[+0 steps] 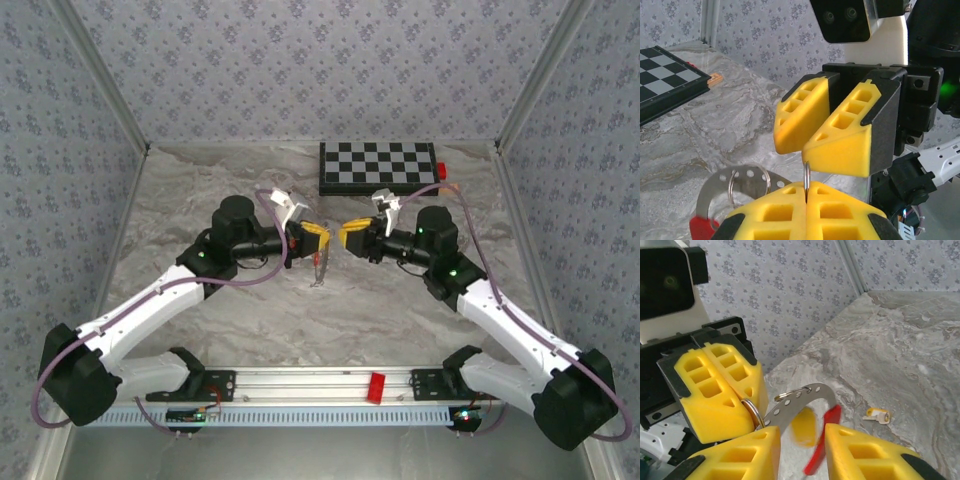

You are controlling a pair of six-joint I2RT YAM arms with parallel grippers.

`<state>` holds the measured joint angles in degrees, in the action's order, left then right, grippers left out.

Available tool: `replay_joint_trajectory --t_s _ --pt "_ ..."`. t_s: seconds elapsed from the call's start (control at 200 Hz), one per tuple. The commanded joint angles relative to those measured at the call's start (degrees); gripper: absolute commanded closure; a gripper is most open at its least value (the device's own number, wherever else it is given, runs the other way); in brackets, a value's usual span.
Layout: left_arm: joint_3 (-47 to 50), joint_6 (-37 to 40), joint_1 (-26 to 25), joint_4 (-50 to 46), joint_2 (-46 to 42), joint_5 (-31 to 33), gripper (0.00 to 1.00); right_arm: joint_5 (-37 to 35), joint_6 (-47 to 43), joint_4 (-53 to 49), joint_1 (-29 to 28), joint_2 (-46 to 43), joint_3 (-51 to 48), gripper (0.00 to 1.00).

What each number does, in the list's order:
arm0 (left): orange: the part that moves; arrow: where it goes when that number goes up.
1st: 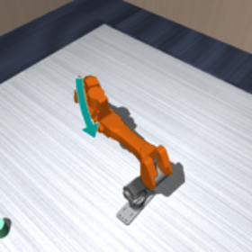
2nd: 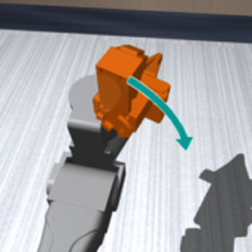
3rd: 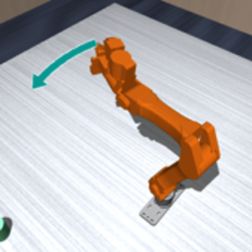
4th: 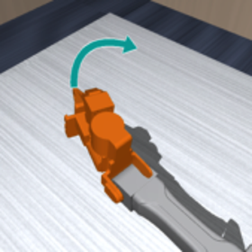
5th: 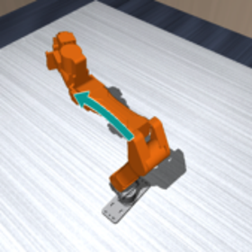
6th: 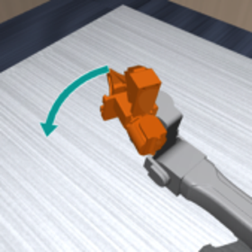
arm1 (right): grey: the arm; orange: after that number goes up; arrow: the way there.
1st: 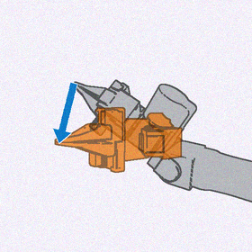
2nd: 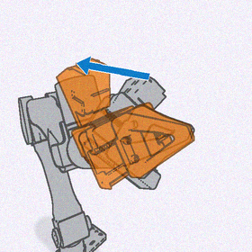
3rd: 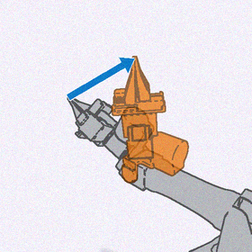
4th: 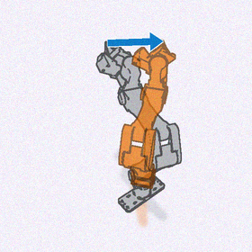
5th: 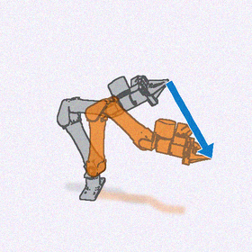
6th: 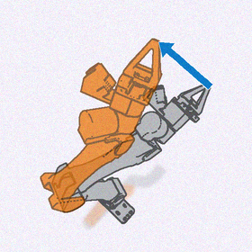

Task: Put the keys on the keyring

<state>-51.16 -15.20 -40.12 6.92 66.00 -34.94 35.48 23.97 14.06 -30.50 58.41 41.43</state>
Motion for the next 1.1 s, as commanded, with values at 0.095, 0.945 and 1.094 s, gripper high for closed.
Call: replay_joint_trajectory --t_s 0.095,0.945,1.094 --pt "0.17 -1.71 0.34 3.86 -1.31 -1.40 1.00 4.38 2.76 5.09 0.62 0.11 1.46 0.72" --pt "-0.70 -44.12 6.38 12.33 2.39 12.35 1.00 -3.85 4.42 2.86 1.23 -3.39 -0.74 0.69" --pt "-0.74 -48.08 7.24 13.64 3.59 10.99 1.00 -4.02 4.30 1.96 1.15 -3.54 -0.74 0.69"
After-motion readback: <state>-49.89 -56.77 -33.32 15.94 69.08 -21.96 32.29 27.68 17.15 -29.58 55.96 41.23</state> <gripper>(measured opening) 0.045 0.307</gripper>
